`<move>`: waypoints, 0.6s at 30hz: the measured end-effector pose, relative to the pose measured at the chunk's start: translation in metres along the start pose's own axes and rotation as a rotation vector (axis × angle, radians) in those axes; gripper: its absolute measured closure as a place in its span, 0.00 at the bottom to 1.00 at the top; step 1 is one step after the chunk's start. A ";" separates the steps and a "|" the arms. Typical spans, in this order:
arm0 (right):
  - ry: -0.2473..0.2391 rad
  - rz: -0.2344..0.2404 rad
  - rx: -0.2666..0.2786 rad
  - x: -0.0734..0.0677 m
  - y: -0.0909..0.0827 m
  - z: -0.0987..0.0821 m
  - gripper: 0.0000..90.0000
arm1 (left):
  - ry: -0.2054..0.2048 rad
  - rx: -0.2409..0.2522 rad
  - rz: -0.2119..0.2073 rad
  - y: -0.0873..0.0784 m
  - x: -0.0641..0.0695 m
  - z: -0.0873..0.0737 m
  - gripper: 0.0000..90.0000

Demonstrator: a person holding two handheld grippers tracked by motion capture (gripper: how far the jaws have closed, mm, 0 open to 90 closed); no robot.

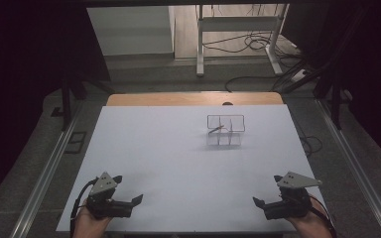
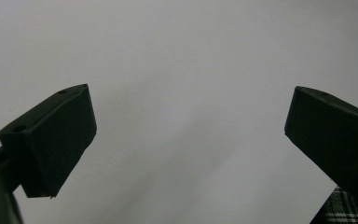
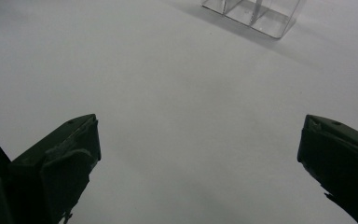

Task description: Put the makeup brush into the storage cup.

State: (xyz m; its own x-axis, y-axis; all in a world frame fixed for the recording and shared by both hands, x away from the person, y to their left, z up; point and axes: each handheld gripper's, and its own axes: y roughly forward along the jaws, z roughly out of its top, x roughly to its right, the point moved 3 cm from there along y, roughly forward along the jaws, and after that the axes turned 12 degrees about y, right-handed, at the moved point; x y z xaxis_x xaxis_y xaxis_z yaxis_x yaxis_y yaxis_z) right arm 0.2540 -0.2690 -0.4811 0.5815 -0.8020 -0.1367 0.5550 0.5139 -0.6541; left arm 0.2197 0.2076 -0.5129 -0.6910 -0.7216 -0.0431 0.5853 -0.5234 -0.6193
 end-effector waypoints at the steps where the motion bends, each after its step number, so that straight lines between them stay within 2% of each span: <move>1: -0.002 -0.004 -0.001 0.001 -0.001 -0.001 0.00 | 0.000 0.000 0.000 0.000 0.000 0.000 0.03; 18: 0.018 -0.025 0.005 0.006 -0.010 -0.014 0.00 | 0.004 0.001 -0.001 0.000 0.000 0.000 0.03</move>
State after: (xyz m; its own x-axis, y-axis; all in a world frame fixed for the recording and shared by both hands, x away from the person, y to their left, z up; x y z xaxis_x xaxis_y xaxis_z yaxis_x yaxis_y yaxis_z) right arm 0.2439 -0.2835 -0.4861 0.5564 -0.8201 -0.1336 0.5726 0.4949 -0.6536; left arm 0.2198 0.2071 -0.5129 -0.6933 -0.7192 -0.0452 0.5848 -0.5249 -0.6184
